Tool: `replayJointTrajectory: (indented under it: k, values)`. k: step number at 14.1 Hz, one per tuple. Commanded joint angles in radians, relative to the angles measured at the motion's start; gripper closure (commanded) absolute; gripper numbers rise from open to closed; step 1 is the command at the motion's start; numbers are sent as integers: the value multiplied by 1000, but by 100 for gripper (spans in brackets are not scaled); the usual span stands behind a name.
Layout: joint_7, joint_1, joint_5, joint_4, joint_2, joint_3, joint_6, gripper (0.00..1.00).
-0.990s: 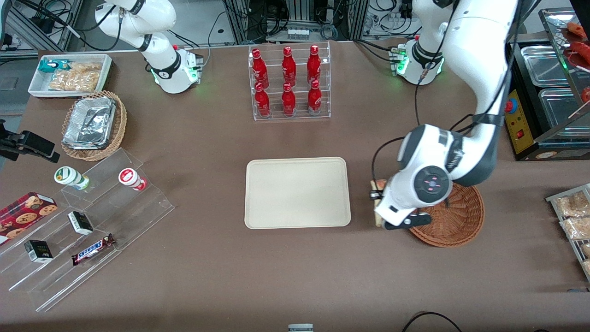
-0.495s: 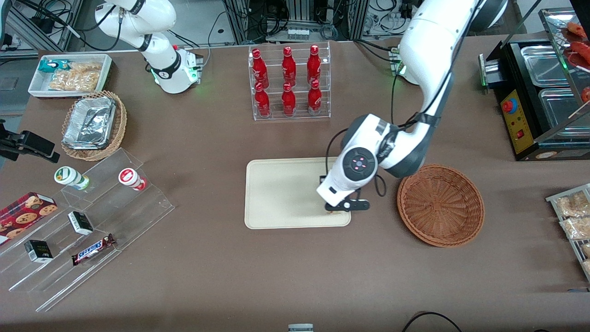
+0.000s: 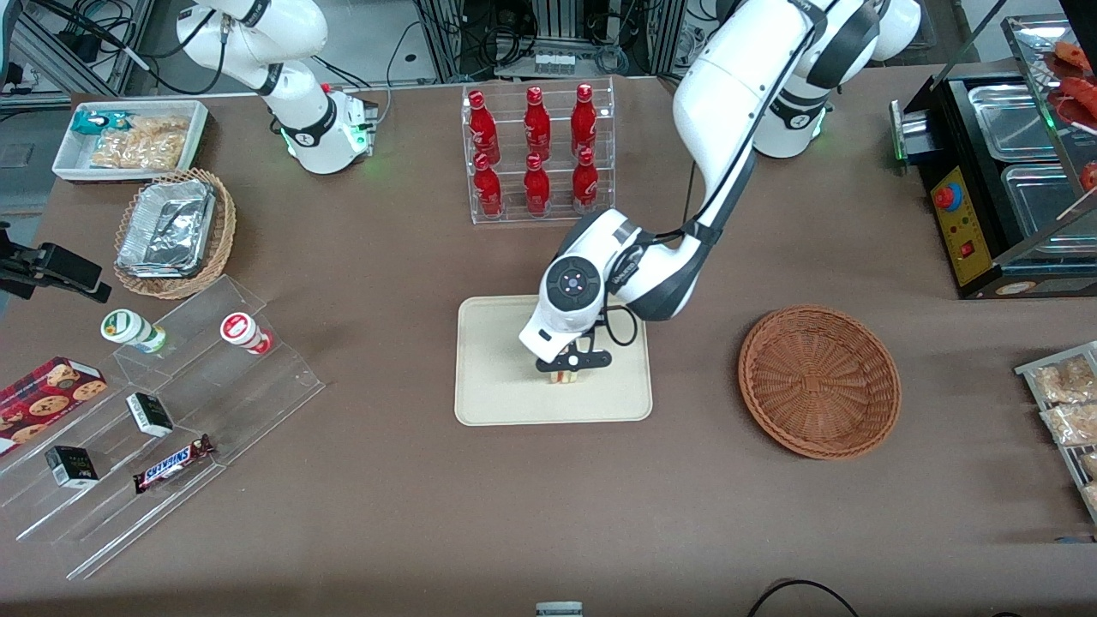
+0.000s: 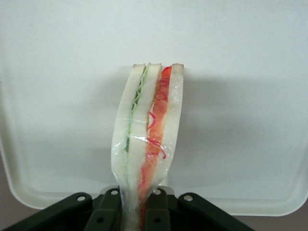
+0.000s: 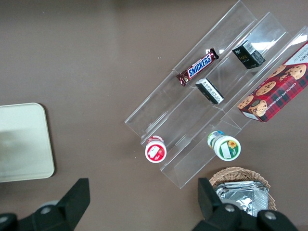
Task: Place sandwich from basket to tray
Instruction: 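Lower the sandwich onto the tray and open the left gripper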
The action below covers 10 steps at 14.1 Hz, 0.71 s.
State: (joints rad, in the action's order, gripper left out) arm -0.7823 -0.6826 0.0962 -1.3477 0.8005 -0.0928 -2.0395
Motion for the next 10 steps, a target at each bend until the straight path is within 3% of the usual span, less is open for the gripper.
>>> replayJointTrajectory:
  k: [1, 2, 4, 5, 6, 10]
  values:
    - [-26, -14, -10, 39, 20, 18, 7, 92]
    - [-29, -14, -10, 39, 25, 18, 5, 90]
    - [-63, -14, -10, 36, 26, 16, 5, 75]
    - [-63, -12, -9, 36, 25, 16, 5, 57]
    - [-54, -11, -9, 33, 23, 16, 5, 1]
    - [-63, -8, -13, 30, -42, 22, 21, 0]
